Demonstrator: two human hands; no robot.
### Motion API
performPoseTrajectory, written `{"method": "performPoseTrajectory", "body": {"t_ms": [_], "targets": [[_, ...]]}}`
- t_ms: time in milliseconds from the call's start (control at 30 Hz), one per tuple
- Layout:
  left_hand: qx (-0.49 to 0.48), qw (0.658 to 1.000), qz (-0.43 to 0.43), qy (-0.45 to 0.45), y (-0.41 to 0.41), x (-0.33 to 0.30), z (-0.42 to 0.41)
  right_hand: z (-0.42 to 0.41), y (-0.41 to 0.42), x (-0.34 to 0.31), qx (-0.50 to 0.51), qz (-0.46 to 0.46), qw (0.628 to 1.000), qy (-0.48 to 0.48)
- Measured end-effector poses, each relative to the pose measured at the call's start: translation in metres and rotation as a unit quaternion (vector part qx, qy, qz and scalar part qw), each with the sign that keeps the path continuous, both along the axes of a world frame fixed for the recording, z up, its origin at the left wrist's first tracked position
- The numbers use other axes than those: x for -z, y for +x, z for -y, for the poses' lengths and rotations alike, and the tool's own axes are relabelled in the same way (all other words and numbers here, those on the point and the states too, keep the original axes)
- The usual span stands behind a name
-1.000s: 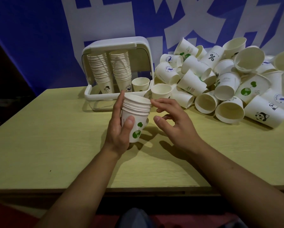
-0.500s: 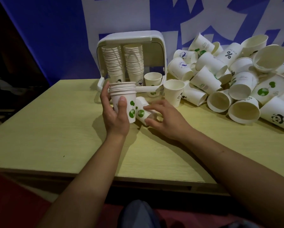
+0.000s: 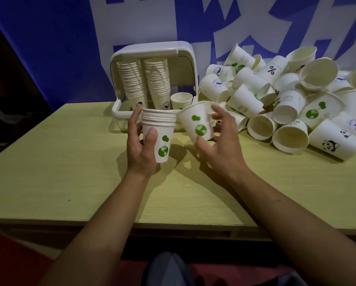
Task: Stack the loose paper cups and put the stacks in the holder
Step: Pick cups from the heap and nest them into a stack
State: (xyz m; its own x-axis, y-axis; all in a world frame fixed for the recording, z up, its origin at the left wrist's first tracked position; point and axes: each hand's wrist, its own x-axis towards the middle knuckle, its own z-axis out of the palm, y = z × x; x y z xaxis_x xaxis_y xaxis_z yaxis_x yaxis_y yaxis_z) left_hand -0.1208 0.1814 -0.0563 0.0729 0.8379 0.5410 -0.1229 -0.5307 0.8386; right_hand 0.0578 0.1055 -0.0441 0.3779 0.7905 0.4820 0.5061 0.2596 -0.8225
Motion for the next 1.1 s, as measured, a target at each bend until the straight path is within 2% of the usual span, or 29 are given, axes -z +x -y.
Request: {"method": "performPoseTrajectory", "body": {"t_ms": [67,133,333,467,567,667,900,1100], "targets": [[0.035,0.999,-0.025,0.010,0.002,0.002,0.003,0.009,0.004,-0.004,-0.028,-0.083,0.995,0.038],[0.057,0.996,-0.060,0.024,0.003,0.005,0.005,0.014,0.007,-0.006,-0.050,-0.122,0.988,0.082],[0.087,0.984,-0.151,0.040,0.000,0.005,0.008,0.016,0.007,-0.007,-0.050,-0.096,0.987,0.117],[0.092,0.970,-0.219,0.062,0.002,0.007,0.010,0.016,0.008,-0.009,-0.002,-0.121,0.978,0.170],[0.101,0.960,-0.252,0.075,0.005,0.006,0.013,0.015,0.007,-0.008,-0.016,-0.131,0.978,0.161],[0.111,0.961,-0.243,0.068,0.007,0.007,0.013,0.014,0.003,-0.005,-0.058,-0.106,0.984,0.127],[0.099,0.983,-0.143,0.054,0.006,0.004,0.011,0.009,0.003,0.006,-0.101,0.034,0.994,0.018],[0.073,0.984,-0.152,0.052,0.013,0.009,0.007,0.005,0.010,0.009,-0.101,0.097,0.990,-0.003]]}}
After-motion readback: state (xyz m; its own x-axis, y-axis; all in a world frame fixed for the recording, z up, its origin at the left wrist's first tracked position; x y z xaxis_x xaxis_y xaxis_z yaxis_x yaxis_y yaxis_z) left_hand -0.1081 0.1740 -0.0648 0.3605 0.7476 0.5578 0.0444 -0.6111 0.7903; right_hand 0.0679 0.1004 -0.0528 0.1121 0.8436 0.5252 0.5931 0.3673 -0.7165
